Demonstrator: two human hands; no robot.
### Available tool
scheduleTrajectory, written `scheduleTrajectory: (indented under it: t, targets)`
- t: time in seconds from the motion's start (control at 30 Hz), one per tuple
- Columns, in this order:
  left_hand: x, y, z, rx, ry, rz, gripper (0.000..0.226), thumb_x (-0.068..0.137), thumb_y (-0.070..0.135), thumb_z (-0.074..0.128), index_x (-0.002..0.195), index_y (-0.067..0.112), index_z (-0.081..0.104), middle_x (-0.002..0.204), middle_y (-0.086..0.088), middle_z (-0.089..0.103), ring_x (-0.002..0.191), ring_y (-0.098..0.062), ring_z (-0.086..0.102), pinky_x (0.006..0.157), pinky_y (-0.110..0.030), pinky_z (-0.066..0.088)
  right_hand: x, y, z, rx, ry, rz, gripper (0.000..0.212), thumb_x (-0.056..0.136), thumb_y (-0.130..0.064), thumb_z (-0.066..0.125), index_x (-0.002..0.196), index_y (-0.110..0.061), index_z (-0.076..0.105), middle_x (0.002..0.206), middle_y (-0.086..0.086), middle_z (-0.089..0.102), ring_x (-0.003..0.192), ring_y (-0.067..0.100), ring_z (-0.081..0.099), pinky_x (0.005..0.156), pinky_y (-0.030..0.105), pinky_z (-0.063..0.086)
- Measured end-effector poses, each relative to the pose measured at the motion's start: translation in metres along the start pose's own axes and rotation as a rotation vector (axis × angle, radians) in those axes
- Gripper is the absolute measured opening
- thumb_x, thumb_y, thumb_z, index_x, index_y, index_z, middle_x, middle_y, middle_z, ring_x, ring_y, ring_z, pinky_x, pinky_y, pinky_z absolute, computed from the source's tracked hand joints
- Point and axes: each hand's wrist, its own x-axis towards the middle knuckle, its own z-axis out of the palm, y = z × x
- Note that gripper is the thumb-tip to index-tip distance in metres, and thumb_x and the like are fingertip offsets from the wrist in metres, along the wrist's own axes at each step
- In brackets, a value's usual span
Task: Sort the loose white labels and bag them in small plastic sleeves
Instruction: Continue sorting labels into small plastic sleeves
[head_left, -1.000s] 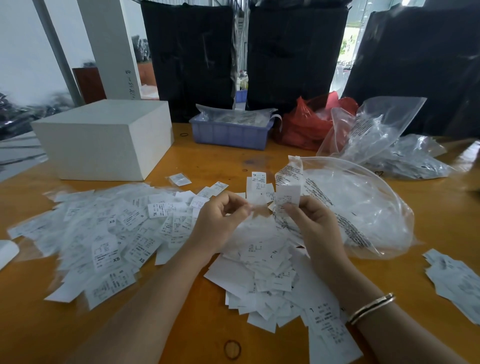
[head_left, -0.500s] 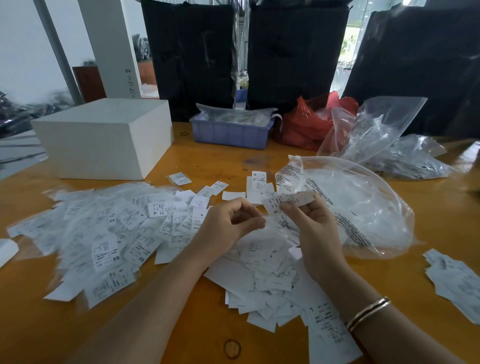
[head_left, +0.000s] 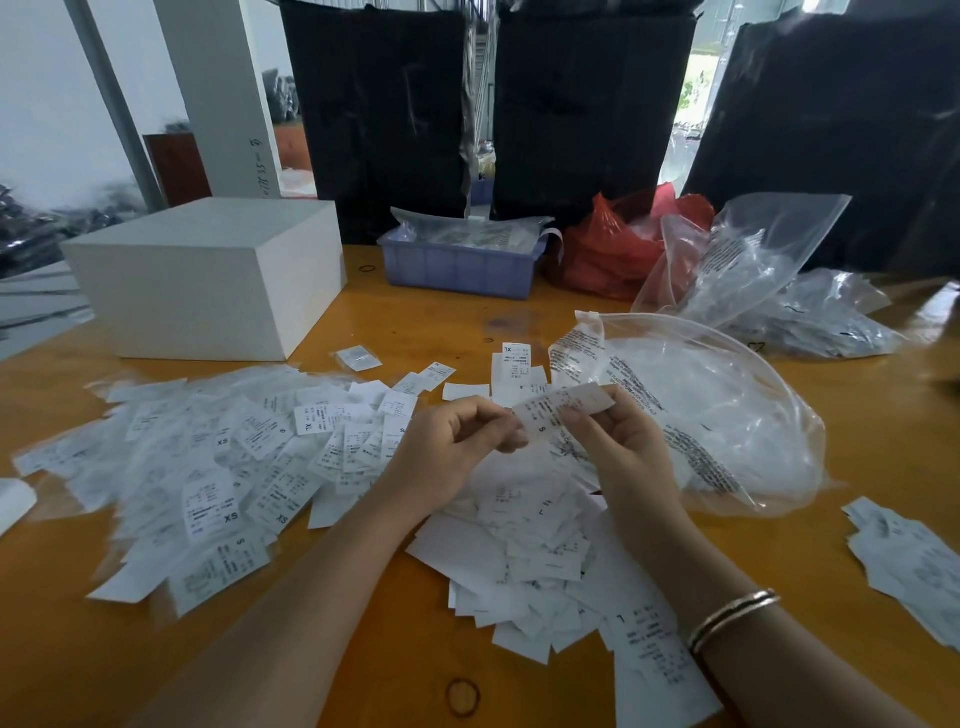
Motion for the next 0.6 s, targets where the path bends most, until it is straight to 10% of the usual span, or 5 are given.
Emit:
scheduleTrajectory:
  t: [0.6]
  targets:
    - [0.0008,-0.0008,0.0002,-0.188,-0.042,-0.143,0.017,0.082,0.014,0.070,0.096,0.023,0.067,0.086,0.008,0.075,0.079,-0.010,0.072,0.065,-0.013,0.052,0.0005,-0.0005,-0.0020,-0.194,-0.022,-0.014,0.006,0.088,-0.009,0.062,0.090,-0.014,0.064,0.084,0.000,0.070,0.080,0.019,0.067,0.073,0.038,0.057]
